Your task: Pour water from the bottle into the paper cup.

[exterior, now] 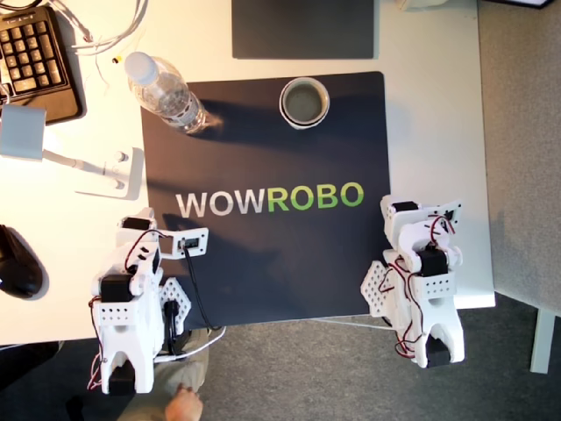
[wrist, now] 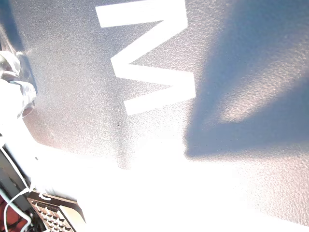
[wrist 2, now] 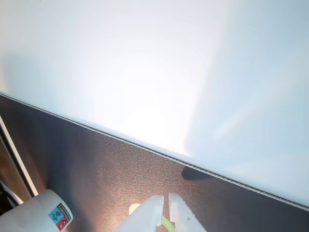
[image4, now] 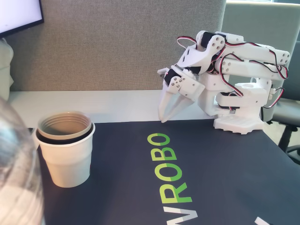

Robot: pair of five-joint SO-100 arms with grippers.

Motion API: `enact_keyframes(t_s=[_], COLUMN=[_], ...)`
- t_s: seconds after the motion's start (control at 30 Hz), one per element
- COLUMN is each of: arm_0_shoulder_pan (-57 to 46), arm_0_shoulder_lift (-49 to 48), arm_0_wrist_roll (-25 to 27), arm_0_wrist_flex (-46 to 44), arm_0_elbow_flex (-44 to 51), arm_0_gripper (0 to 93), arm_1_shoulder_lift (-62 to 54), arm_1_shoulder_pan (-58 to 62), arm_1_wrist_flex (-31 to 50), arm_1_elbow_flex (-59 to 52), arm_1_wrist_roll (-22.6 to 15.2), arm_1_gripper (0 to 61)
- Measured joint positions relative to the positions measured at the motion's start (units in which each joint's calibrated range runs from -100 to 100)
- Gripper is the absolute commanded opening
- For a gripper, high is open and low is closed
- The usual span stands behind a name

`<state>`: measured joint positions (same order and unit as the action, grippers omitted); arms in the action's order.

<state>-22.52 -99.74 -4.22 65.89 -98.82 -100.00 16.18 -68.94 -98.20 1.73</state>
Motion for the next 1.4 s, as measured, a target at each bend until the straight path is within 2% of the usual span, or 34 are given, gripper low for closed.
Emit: enact_keyframes(t_s=[0.1,0.2,0.33,0.8,0.87,0.93,1.1,1.27,1.3,1.33,1.4], arm_0_shoulder_pan=[1.3,4.6,6.2,6.4,7.0,8.9,11.5,11.9,11.9,11.9,11.4], arm_0_shoulder_lift=[0.1,0.1,0.1,0.1,0.1,0.1,0.1,0.1,0.1,0.5,2.4], arm_0_wrist_roll=[0.6,2.1,2.7,2.7,3.0,3.3,3.2,3.2,3.3,3.5,5.4], arm_0_wrist_flex=[-1.1,-12.1,-18.2,-19.5,-19.5,-19.5,-19.7,-19.7,-19.7,-20.4,-23.0], arm_0_elbow_flex=[-0.1,-0.1,-0.1,-0.1,-0.1,-0.1,-0.1,-0.1,-0.1,-0.1,-0.2], arm_0_gripper=[0.0,0.0,0.0,0.0,1.1,7.1,0.0,0.0,2.4,12.1,15.3], arm_1_shoulder_lift=[0.0,1.4,2.4,2.4,2.4,2.4,2.4,2.4,2.4,2.4,2.4], arm_1_shoulder_pan=[-1.6,-13.0,-17.8,-19.0,-19.0,-19.0,-19.0,-19.0,-19.0,-19.0,-19.0], arm_1_wrist_flex=[0.7,11.6,17.0,18.2,18.2,18.2,18.2,18.2,18.2,18.2,18.2], arm_1_elbow_flex=[0.0,0.0,0.0,0.0,0.0,0.0,0.0,0.0,0.0,0.0,0.0], arm_1_wrist_roll=[-0.8,-4.2,-5.8,-6.0,-6.0,-6.0,-6.0,-6.0,-6.0,-6.0,-6.1], arm_1_gripper=[11.2,11.2,11.2,11.2,11.2,11.2,11.2,11.2,11.2,11.2,11.2])
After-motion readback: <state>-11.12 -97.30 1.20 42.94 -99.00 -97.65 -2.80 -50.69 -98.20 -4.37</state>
